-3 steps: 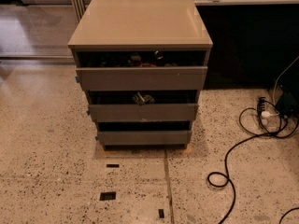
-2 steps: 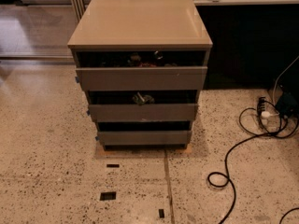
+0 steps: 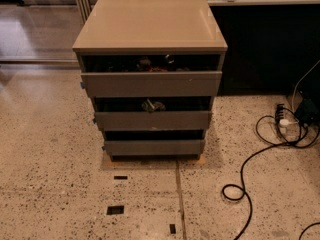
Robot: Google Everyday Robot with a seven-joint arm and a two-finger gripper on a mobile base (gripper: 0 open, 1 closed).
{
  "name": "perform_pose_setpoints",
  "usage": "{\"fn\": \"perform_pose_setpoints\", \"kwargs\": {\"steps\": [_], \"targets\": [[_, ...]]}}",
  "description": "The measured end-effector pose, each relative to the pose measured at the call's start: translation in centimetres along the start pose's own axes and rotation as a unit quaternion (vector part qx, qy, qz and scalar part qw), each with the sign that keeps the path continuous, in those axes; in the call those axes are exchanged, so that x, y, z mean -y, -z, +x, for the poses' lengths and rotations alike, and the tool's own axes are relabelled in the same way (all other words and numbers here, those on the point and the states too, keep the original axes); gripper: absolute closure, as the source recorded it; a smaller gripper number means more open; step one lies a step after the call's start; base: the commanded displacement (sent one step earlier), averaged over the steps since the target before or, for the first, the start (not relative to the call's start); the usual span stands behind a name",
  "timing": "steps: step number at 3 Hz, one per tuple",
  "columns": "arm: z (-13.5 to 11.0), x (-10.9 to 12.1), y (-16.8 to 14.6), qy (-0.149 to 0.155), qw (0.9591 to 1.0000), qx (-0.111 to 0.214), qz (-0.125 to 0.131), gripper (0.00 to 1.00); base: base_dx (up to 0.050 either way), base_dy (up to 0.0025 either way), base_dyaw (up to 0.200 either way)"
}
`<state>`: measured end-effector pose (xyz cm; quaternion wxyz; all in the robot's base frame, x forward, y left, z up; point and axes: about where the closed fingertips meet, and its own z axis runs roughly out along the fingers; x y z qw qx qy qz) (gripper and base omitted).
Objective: Place redbull can into top drawer
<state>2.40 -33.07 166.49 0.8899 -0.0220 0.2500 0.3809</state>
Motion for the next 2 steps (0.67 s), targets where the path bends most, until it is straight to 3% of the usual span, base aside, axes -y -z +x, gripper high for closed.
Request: {"fn": "perform_pose_setpoints", "kwargs": {"steps": [1, 2], "targets": [[0.4, -0.5, 0.1, 0.043, 0.9987, -0.003, -0.026, 0.00, 0.000, 0.00000, 0.000], [2.1, -1.5, 1.0, 0.117, 0.9873, -0.012, -0.107, 0.00, 0.000, 0.00000, 0.000]]}}
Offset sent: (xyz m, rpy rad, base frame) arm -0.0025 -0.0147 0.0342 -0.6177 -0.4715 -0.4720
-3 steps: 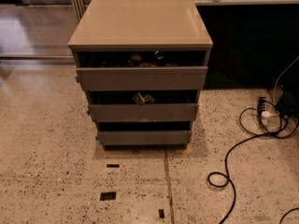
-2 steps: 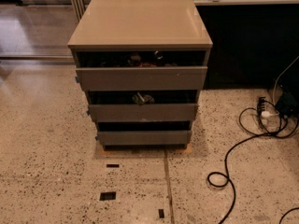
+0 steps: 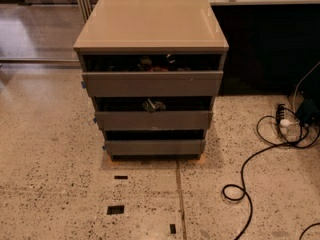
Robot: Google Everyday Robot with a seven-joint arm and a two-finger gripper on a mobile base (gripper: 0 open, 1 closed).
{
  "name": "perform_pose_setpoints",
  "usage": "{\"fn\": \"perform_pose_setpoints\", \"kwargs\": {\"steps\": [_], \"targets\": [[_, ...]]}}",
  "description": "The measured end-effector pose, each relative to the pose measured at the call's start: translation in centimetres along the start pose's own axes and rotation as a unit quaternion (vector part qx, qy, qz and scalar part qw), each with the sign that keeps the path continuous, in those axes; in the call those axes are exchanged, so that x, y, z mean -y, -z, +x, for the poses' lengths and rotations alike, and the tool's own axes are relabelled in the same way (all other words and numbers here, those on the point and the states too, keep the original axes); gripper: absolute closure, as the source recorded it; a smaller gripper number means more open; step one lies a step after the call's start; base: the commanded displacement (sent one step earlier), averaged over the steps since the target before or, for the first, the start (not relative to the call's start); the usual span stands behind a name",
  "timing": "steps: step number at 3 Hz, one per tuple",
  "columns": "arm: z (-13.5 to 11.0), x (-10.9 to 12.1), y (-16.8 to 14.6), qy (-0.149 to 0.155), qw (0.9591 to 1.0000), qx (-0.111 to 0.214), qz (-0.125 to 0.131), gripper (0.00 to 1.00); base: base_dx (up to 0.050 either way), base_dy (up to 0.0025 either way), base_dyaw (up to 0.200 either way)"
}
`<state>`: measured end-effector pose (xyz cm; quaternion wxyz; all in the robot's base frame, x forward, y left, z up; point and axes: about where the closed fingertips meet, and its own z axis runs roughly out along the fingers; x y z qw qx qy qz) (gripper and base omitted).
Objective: Place redbull can into top drawer
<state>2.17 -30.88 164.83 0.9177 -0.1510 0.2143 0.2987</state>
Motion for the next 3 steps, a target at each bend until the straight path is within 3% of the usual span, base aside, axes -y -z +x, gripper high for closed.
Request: {"fn": "perform_pose_setpoints", "kwargs": {"steps": [1, 2, 3], "targets": [[-0.1, -1.3, 0.2, 0.044, 0.9988, -0.001, -0.022, 0.00, 0.000, 0.00000, 0.000], [-0.1, -1.3, 0.2, 0.044, 0.9988, -0.001, -0.022, 0.00, 0.000, 0.00000, 0.000], [1.6, -2.6, 0.6, 0.022, 0.9979, -0.046, -0.041, 0.00, 0.000, 0.00000, 0.000]]}}
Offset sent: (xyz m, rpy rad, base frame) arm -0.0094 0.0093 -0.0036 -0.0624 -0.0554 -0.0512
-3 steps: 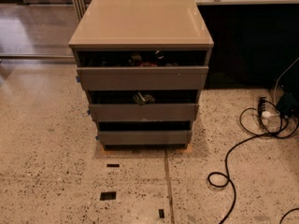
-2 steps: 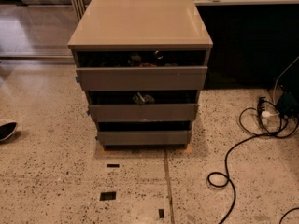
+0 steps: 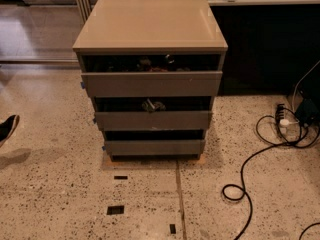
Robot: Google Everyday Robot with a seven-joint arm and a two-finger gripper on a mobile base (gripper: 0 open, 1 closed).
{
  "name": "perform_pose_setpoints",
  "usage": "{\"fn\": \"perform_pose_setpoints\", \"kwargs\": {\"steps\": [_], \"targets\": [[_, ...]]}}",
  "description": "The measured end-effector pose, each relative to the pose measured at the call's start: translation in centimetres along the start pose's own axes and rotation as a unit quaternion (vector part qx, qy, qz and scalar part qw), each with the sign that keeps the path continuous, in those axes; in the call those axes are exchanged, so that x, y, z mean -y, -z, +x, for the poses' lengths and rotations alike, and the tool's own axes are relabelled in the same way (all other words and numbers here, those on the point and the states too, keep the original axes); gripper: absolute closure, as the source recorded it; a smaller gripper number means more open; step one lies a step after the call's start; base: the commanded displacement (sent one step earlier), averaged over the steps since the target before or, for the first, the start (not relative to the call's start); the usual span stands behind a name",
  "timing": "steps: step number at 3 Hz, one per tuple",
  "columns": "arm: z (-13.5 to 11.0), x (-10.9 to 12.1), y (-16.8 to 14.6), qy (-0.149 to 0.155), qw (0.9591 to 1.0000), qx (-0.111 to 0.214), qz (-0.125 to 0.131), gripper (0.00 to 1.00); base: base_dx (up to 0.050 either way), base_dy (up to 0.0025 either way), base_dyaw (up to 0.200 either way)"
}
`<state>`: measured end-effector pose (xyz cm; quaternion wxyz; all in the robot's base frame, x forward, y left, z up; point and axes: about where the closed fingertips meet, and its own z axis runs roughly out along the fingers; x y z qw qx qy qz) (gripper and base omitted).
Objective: Place redbull can into top drawer
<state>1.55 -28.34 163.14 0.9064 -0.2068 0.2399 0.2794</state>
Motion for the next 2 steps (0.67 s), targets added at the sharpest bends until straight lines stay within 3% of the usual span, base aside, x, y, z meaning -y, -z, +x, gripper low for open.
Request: {"fn": "perform_pose_setpoints", "kwargs": {"steps": [1, 2], "targets": [[1.20, -1.14, 0.06, -0.003, 0.9995, -0.029, -0.016, 0.00, 0.000, 0.00000, 0.000], [1.20, -1.14, 0.06, -0.003, 0.9995, -0.029, -0.016, 0.00, 0.000, 0.00000, 0.000]]}}
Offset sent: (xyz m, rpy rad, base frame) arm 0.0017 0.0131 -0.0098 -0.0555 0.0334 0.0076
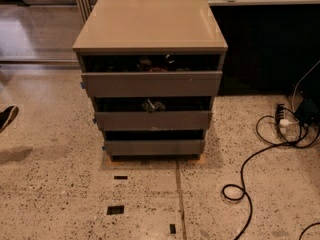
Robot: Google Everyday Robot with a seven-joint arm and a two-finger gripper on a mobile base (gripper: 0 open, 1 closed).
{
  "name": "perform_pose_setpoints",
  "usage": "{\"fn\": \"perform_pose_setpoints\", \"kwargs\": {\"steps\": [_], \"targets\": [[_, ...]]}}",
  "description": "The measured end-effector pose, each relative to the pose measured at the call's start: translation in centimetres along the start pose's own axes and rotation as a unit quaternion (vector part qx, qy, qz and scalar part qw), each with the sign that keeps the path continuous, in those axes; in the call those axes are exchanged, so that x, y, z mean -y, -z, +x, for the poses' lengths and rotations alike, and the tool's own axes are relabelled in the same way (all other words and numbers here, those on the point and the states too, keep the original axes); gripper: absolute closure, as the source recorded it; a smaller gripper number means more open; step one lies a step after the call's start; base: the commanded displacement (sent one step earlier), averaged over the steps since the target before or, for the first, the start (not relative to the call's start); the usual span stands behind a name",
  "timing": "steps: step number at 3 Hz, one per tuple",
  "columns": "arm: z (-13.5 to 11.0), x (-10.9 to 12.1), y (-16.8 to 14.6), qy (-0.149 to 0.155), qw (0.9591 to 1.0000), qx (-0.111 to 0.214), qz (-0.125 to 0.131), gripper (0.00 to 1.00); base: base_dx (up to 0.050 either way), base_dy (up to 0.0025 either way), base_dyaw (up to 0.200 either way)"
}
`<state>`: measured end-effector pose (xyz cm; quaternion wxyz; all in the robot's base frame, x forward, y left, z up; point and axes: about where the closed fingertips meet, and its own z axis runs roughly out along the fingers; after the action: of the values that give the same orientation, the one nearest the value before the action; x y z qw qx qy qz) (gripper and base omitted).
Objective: Place redbull can into top drawer
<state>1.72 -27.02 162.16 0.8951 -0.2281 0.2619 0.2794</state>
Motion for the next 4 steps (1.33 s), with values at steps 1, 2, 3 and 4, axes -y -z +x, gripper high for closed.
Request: {"fn": "perform_pose_setpoints", "kwargs": {"steps": [1, 2, 3, 4], "targets": [[0.5, -1.2, 0.0, 0.010, 0.9997, -0.012, -0.020, 0.00, 0.000, 0.00000, 0.000], [2.4, -4.3, -0.3, 0.049, 0.9944, -0.036, -0.086, 0.00, 0.000, 0.00000, 0.000], [3.0, -5.5, -0.3, 0.072, 0.9909, -0.048, -0.103, 0.00, 0.000, 0.00000, 0.000], [2.6, -5.5, -0.4, 0.065, 0.9919, -0.042, -0.101, 0.00, 0.000, 0.00000, 0.000]]}}
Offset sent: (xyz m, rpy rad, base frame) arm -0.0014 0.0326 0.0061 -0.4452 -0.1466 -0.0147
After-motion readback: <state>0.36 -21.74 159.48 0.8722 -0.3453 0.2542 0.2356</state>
